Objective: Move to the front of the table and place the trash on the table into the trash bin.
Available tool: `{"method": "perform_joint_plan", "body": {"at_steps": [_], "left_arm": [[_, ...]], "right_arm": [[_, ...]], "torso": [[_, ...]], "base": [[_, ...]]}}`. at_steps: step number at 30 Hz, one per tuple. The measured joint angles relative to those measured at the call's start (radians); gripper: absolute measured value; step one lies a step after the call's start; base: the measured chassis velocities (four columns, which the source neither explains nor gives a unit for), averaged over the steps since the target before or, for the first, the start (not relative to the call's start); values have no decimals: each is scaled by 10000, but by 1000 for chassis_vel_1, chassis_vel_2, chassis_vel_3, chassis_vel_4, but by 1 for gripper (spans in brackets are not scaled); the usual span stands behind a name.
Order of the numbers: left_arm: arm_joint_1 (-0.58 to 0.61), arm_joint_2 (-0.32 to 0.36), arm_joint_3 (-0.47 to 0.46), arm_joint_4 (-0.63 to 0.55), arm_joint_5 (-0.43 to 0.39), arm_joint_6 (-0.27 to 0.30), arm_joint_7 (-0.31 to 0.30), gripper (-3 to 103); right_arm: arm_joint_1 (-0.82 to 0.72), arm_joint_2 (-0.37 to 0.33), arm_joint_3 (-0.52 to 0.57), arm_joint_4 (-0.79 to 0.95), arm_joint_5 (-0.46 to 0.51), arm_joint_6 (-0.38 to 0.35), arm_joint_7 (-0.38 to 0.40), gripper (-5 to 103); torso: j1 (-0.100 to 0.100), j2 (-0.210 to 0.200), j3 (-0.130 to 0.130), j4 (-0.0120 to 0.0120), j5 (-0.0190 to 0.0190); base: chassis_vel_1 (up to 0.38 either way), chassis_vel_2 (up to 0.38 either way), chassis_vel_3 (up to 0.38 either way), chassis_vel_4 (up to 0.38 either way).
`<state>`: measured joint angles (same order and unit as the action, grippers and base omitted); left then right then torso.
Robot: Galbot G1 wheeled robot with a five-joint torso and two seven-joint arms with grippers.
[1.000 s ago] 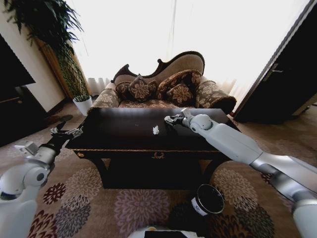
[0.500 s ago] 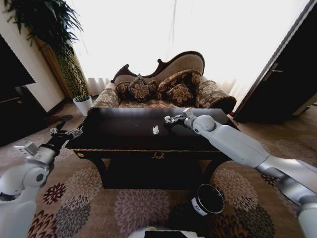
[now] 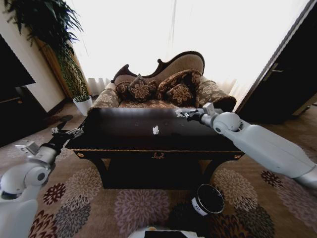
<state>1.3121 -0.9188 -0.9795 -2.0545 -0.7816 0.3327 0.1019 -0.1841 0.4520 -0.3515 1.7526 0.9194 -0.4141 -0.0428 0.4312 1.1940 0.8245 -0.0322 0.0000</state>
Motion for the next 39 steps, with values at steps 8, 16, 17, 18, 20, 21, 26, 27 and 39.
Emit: {"method": "perform_joint_plan", "body": {"at_steps": [8,16,17,18,20,21,26,27,39], "left_arm": [[348,-432,-384,-151,89,-54,-3,100],[-127,-645,25,-16,123,-65,-10,100],[-209,-646,63,42,123,-72,-9,100],[-209,-646,63,42,123,-72,-9,100],[-402,-647,151,157,123,-91,-8,100],[-486,-647,197,218,123,-99,-7,100],[-688,-571,301,376,108,-109,-7,100],[-758,-540,327,430,96,-110,-7,100],[-1079,-469,562,849,103,-110,-21,100]], "right_arm": [[-2213,-996,1526,929,184,602,402,0],[-5824,-1632,5018,2208,1003,1403,1243,0],[-6321,-1625,5400,2251,1028,1679,1292,0],[-6321,-1625,5400,2251,1028,1679,1292,0],[-7430,-1502,6242,2225,987,2365,1323,0],[-8066,-1390,6826,2179,940,2649,1311,0],[-10045,-889,8231,1918,414,3648,1028,0],[-10607,-675,8533,1830,230,4063,920,0],[-13974,1514,11730,1750,-377,5776,243,0]], "torso": [[-1,0,0,4,10],[-2,1,-1,-9,-3],[-1,0,0,-4,4],[-1,0,0,-4,4],[-1,0,0,-1,5],[-1,0,0,-2,4],[-1,0,1,0,-2],[-1,1,0,2,-1],[-1,1,0,1,-4]], "base": [[0,0,0,0],[0,0,0,0],[0,0,0,0],[0,0,0,0],[0,0,0,0],[0,0,0,0],[0,0,0,0],[0,0,0,0],[0,0,0,0]]}}
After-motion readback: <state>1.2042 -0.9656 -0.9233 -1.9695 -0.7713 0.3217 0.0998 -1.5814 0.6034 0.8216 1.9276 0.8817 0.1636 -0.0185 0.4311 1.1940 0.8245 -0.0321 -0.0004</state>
